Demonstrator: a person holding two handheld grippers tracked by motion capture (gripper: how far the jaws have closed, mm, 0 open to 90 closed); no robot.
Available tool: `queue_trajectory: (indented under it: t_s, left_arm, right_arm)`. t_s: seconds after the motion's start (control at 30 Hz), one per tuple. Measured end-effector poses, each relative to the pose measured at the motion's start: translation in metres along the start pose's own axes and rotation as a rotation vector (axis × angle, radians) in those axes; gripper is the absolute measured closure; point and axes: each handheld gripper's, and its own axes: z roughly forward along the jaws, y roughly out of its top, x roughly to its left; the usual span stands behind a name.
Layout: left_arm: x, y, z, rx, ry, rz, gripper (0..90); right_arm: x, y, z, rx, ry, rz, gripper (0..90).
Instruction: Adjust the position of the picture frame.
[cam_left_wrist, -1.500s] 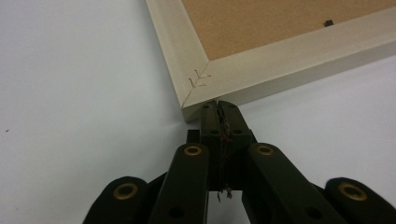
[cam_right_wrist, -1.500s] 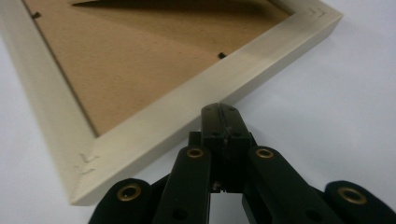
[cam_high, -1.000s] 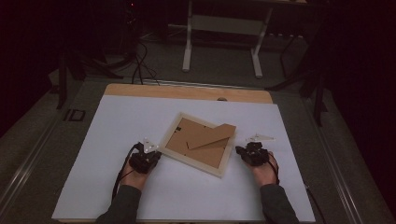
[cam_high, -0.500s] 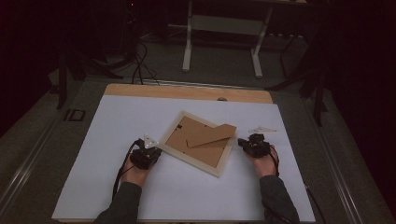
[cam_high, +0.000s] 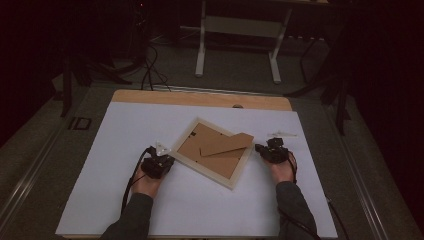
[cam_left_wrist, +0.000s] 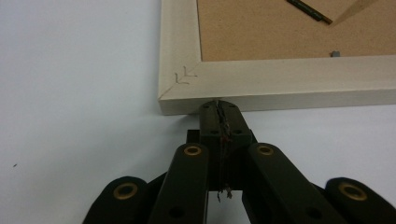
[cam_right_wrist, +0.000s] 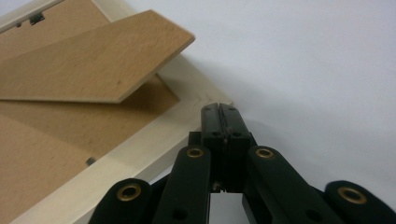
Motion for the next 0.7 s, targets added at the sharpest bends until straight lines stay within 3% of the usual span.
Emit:
queue_trajectory:
  t_s: [0.7]
  left_arm:
    - [-0.010,0.013,0.012,0.006,-0.020,-0.006,90.0]
  right_arm:
    - [-0.003,0.017,0.012,0.007,-0.058,0.022,90.0]
